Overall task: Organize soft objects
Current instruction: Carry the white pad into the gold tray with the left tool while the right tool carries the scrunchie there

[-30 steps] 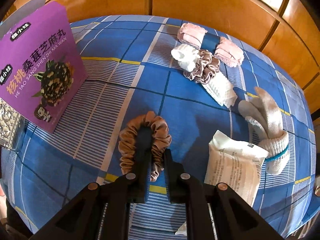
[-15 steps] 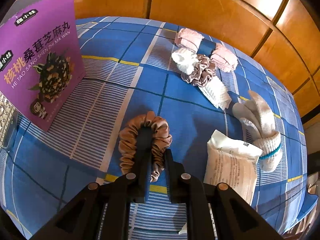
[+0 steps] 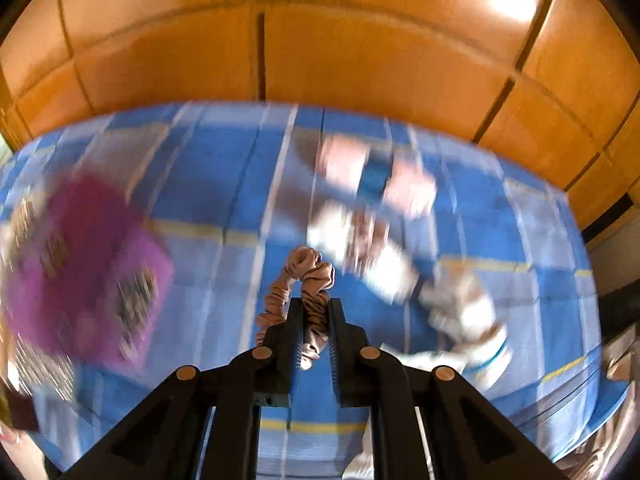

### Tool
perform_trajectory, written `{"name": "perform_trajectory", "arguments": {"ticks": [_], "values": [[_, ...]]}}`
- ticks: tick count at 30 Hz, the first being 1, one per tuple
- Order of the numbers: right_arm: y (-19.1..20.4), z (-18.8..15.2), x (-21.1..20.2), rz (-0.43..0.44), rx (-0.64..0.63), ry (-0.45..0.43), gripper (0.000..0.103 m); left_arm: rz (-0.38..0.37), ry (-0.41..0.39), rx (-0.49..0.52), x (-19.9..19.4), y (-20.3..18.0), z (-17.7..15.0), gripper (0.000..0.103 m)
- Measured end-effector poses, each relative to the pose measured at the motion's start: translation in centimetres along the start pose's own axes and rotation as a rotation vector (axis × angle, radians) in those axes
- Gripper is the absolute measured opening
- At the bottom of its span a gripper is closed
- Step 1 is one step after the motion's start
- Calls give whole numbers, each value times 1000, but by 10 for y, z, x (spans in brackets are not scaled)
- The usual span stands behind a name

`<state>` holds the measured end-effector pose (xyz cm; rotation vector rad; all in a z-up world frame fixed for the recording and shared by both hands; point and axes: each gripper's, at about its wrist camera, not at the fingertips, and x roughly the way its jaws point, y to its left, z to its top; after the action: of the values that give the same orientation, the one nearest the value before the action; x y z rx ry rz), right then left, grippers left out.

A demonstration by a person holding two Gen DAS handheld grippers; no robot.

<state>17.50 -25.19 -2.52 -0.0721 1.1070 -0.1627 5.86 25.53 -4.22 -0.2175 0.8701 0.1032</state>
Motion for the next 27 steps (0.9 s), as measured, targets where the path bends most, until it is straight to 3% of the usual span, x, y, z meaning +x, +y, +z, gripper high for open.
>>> {"name": "perform_trajectory", "arguments": {"ticks": [7,12,16,20,23,27], "values": [[43,80,-67,76,-50,-148,10,-2,-36,36,-13,-10,-2,103],[127,93,-102,271,-199,-248,10,1,-49,42,-18,-8,-1,103],[198,64,-119,440,-389,-269,11,25,-41,24,-21,4,0,103],[268,0,-123,568,-647,-220,11,74,-48,-7,-26,21,-2,103],[303,-50,-113,593,-781,-158,11,76,-50,-55,-26,33,-3,103],[330,-93,-89,561,-861,-77,13,60,-59,-84,-28,38,-5,103]]}}
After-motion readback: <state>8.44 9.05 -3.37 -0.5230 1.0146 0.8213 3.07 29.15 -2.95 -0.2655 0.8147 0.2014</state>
